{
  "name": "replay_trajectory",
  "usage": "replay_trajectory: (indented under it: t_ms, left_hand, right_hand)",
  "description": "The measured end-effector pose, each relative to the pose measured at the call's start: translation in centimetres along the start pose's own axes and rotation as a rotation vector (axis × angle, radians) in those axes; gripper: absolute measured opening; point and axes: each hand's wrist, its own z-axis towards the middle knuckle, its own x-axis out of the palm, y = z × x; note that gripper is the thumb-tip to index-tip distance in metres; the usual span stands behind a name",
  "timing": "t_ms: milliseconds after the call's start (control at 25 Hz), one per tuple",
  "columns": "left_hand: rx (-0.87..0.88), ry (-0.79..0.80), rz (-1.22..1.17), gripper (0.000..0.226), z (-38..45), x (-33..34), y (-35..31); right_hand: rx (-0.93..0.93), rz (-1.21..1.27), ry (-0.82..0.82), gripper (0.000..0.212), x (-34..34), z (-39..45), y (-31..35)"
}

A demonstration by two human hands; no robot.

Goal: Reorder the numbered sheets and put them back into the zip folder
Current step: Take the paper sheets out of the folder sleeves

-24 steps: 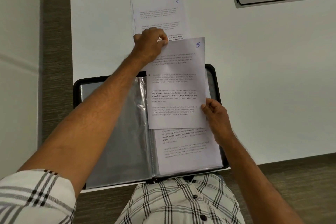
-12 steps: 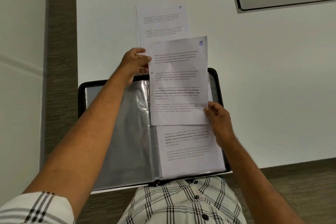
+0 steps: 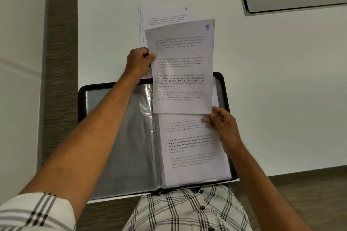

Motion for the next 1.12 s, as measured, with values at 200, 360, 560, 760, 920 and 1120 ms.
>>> replay_trajectory:
  t_ms: [200,360,560,760,920,1120]
  left_hand:
    - [0.037,-0.127,0.024,0.019,5.1,-0.6,-1.1]
    - [0.066,-0.205,0.152,0.03,9.9,-1.0,-1.9]
    - [0.084,-0.235,0.322,0.028,12.8,-0.3,-1.3]
    - [0.059,-0.207,0.489,0.059,12.1,0.6,-0.3]
    - [0.194,-0.221,0.483,0.062,5.9,0.6,0.4]
    - [0.403,-0.249,0.519,0.033,-8.7,1.6,4.9]
  right_hand:
    - [0.028,0.019,0.008,0.017,-0.1,0.0,0.3]
    - [0.033,0.007,0.022,0.018,-0.3,0.0,0.5]
    - [0.038,0.003,0.031,0.02,-0.4,0.2,0.5]
    - [0.034,0.004,0.039,0.021,-0.4,0.2,0.6]
    - [0.046,0.051,0.039,0.023,-0.4,0.0,0.9]
    - [0.005,-0.11,0.074,0.021,-0.6,-1.8,1.7]
